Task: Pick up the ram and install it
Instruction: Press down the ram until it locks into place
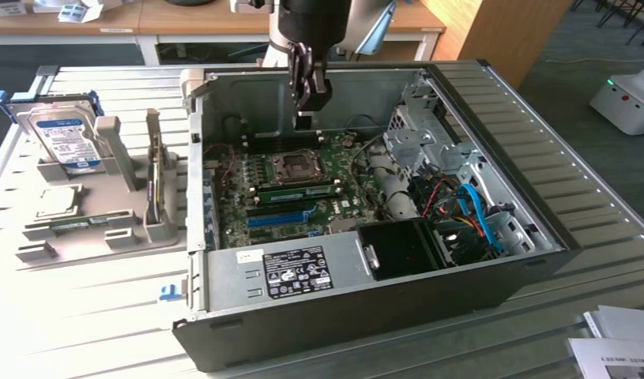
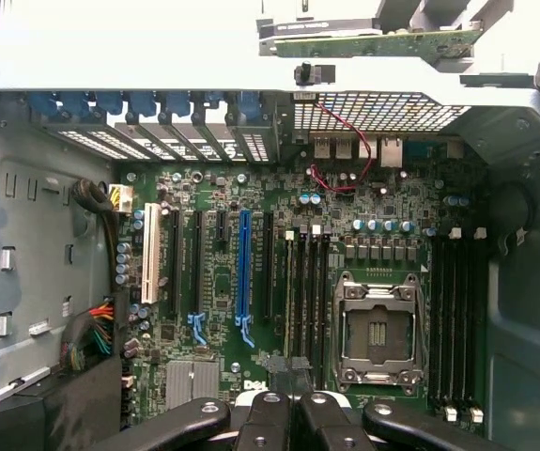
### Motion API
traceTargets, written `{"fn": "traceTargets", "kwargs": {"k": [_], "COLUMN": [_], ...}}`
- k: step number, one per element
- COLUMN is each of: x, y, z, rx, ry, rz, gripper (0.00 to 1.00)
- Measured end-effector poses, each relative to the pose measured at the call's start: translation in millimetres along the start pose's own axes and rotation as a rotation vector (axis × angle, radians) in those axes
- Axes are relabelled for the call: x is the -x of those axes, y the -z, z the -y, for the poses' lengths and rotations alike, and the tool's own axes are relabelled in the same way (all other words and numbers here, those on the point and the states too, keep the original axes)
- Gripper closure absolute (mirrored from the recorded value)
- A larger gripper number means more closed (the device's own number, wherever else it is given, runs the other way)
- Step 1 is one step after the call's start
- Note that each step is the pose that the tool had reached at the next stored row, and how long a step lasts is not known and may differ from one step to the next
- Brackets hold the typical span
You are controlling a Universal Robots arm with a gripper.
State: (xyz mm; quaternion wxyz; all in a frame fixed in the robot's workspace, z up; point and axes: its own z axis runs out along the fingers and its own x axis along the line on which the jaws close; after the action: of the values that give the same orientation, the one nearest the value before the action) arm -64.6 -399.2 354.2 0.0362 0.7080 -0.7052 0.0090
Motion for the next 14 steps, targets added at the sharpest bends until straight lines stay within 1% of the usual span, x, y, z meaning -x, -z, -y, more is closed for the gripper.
{"fn": "traceTargets", "kwargs": {"k": [5, 8, 14], "x": [0.0, 0.0, 0.2], "y": [0.0, 0.1, 0.1], "z": [0.0, -0.1, 0.0], "rx": [0.0, 0.0007, 0.0041], "ry": [-0.001, -0.011, -0.064], "rz": [0.0001, 0.0004, 0.0024], "gripper": [0.9, 0.9, 0.9]}}
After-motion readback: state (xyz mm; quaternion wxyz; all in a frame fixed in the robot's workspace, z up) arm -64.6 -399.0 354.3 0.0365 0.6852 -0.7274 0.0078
